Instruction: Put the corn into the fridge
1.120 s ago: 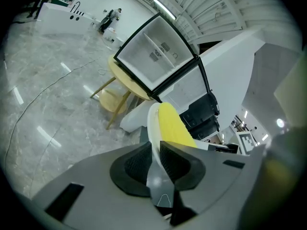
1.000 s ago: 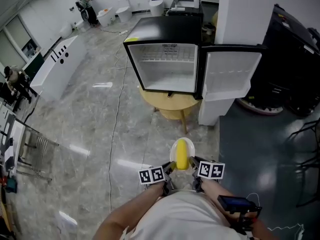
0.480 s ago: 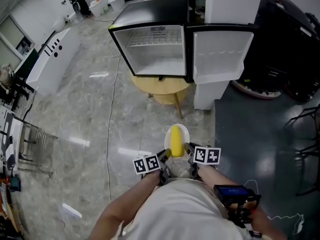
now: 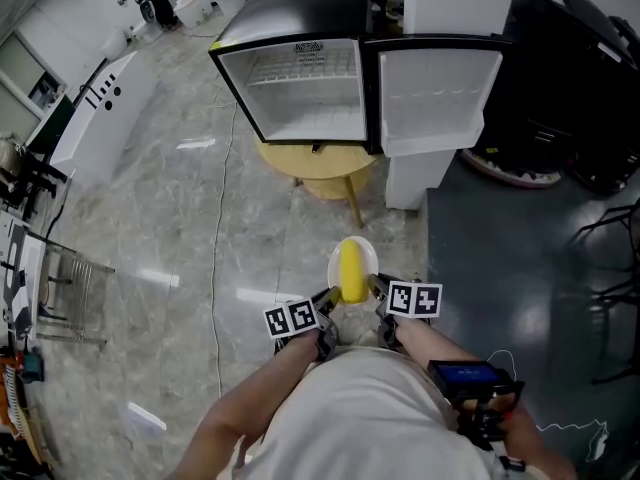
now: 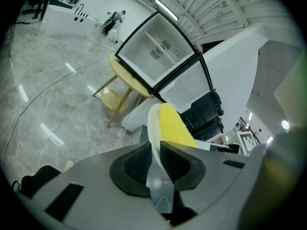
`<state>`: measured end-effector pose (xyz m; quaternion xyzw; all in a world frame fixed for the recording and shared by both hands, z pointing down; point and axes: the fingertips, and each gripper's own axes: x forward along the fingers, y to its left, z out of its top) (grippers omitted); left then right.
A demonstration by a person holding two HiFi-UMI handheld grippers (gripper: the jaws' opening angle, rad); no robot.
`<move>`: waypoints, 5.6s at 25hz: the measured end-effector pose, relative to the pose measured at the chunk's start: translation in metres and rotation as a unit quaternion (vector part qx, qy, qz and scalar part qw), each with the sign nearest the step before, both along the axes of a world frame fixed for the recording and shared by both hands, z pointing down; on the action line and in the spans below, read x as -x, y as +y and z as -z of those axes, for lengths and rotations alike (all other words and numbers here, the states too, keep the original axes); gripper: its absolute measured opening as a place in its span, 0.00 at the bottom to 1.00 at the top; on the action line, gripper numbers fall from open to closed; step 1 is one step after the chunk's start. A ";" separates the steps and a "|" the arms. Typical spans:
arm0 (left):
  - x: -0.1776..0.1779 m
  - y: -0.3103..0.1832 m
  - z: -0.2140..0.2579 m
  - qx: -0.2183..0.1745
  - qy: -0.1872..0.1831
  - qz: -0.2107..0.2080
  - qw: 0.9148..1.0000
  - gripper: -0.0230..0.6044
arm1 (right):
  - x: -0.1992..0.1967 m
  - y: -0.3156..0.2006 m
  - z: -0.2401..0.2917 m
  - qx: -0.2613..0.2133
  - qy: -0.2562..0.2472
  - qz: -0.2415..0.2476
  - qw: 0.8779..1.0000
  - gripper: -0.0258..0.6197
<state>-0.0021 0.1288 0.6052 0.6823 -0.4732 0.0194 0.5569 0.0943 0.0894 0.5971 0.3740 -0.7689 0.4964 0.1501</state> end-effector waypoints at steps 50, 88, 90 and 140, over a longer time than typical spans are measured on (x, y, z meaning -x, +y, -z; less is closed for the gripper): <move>0.034 0.032 0.001 0.000 0.002 0.057 0.998 0.13 | 0.039 0.023 -0.003 0.004 -0.015 0.060 0.998 0.13; 0.149 -0.137 0.001 -0.007 0.046 0.020 0.999 0.12 | 0.148 -0.137 -0.003 0.001 0.005 0.008 1.000 0.13; 0.159 -0.132 -0.002 0.003 0.046 0.019 0.999 0.12 | 0.157 -0.131 -0.007 0.012 0.006 0.004 1.000 0.13; 0.178 -0.349 -0.019 0.003 0.068 0.119 0.991 0.11 | 0.184 -0.365 -0.027 0.025 -0.005 0.103 0.994 0.13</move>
